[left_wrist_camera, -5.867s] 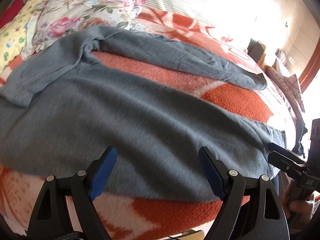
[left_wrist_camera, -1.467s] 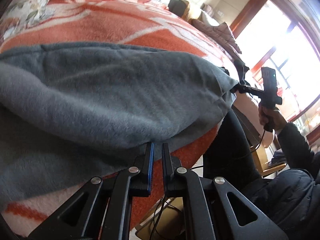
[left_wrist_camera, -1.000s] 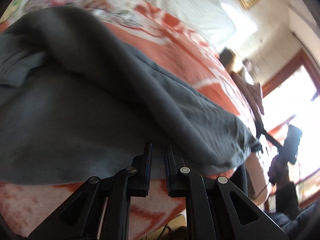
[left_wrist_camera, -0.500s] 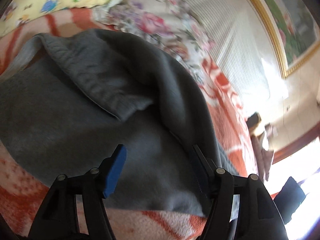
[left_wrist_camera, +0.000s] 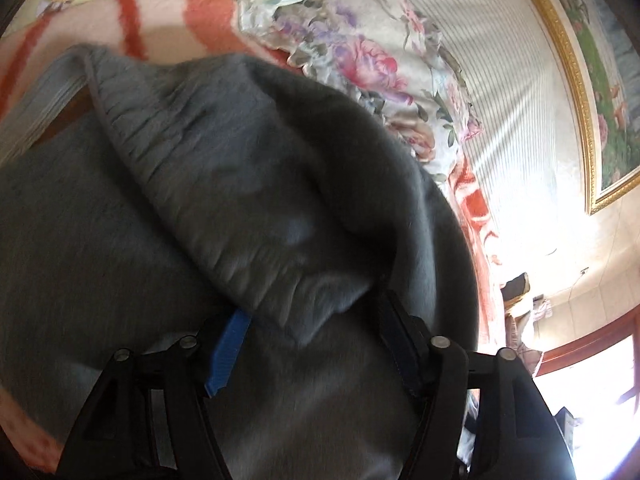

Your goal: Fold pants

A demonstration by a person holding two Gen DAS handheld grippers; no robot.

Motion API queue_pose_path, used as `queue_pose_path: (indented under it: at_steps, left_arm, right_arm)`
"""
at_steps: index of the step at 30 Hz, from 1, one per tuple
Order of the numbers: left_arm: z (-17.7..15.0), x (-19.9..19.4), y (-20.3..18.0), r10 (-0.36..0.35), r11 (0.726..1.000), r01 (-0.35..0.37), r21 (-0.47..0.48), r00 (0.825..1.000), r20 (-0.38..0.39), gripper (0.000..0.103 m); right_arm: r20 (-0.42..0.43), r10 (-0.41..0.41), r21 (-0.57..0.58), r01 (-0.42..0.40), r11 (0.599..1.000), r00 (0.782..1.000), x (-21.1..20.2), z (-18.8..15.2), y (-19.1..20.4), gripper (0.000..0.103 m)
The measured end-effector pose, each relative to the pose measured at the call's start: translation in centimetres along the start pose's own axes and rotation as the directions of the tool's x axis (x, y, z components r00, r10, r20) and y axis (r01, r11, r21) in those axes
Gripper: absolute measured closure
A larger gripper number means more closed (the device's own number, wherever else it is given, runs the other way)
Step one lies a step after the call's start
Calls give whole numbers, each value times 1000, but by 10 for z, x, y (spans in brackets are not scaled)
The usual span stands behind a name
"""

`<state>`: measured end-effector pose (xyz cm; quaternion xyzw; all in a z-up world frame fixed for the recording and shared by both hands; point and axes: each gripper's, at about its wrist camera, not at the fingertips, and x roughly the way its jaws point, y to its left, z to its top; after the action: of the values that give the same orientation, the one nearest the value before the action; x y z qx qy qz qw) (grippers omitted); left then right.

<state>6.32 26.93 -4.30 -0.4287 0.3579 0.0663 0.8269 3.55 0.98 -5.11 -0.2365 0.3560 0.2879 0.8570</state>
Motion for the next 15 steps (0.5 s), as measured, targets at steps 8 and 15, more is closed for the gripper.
queue_pose_path:
  at_steps: [8, 15]
  left_arm:
    - [17, -6, -2, -58, 998, 57, 42, 998, 37, 95]
    - [10, -75, -18, -112, 986, 98, 133, 989, 101, 101]
  right_arm:
    - [87, 171, 295, -190, 937, 981, -21, 5, -67, 91]
    - [152, 186, 348, -229, 909, 971, -51, 11, -88, 91]
